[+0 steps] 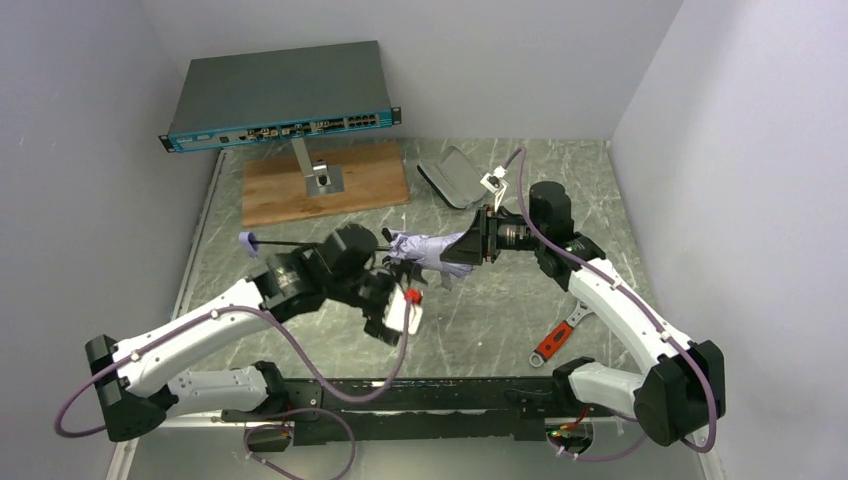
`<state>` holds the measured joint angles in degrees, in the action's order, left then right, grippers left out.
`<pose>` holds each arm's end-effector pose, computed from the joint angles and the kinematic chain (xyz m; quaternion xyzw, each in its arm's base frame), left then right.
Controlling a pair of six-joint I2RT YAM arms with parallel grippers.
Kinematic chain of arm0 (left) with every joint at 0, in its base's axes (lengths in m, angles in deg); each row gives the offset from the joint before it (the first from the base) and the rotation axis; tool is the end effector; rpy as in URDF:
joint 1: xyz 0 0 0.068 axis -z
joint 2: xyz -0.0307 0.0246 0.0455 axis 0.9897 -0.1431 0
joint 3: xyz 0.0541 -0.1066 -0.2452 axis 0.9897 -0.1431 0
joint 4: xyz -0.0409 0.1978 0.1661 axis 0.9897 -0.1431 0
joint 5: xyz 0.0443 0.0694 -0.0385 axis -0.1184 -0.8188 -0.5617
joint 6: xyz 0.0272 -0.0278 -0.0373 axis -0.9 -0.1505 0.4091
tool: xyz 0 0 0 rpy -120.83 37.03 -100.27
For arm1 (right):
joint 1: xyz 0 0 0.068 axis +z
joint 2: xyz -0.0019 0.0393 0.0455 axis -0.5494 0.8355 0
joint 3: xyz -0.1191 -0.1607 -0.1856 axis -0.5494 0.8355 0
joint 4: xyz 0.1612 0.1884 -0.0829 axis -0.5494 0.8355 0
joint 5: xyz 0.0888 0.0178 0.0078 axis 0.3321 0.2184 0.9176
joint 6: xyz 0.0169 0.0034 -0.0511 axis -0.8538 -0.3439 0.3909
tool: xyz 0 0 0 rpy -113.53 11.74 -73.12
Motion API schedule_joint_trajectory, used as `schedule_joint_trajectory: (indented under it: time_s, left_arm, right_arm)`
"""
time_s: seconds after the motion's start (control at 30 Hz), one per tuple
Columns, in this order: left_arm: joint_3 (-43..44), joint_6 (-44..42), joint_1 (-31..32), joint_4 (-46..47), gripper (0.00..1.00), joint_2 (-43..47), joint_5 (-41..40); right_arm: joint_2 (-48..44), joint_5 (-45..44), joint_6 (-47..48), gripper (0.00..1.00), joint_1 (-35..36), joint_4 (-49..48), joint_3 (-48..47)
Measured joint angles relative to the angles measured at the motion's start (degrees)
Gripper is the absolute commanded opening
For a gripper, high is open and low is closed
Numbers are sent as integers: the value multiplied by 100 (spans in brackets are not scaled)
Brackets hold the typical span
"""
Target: Open the umbrella
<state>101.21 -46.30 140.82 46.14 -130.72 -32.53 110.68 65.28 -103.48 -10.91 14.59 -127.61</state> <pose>0.1023 -0.2029 0.3319 0.7724 0.4275 -0.2508 0.3971 0.2226 0.1233 0.3108 -0.2065 0.7490 0.5642 0.2794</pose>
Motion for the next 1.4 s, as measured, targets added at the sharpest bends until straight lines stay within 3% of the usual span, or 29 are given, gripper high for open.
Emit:
schedule_joint_trajectory:
  time_s: [0.13, 0.27, 0.33, 0.43, 0.5, 0.77, 0.83, 1.0, 1.23, 1.4]
  left_arm:
    - [732, 544, -761, -269, 85, 46, 271]
    - [890, 824, -1563, -380, 70, 151, 175]
    - [879, 857, -1814, -531, 70, 144, 63]
    - [807, 852, -2090, -761, 79, 149, -37]
    - [664, 859, -2238, -793, 81, 184, -111]
    - [-4, 828, -2404, -802, 68, 269, -614]
    - [-11, 809, -2411, -813, 71, 249, -710]
    - [184, 1005, -2634, -935, 99, 341, -413]
    - [979, 2876, -3598, -286, 100, 977, 188]
    - [1467, 4522, -4822, 573, 100, 955, 1440]
  right_arm:
    - [-129, -83, 264, 0, 0, 186, 0]
    - [-313, -70, 669, 0, 0, 516, 0]
    - [-387, -37, 828, 0, 0, 651, 0]
    - [-479, -31, 946, 0, 0, 782, 0]
    - [-562, -35, 1025, 0, -2, 876, 0]
    - [-761, 151, 1270, 0, -11, 1154, -103]
    - [-791, 282, 1453, 0, -15, 1360, -177]
    - [-929, 136, 1768, 0, -24, 1735, -278]
    - [-1421, -859, 1272, 0, -177, 1187, -278]
    - [-1550, -1062, 1012, 0, -210, 610, -621]
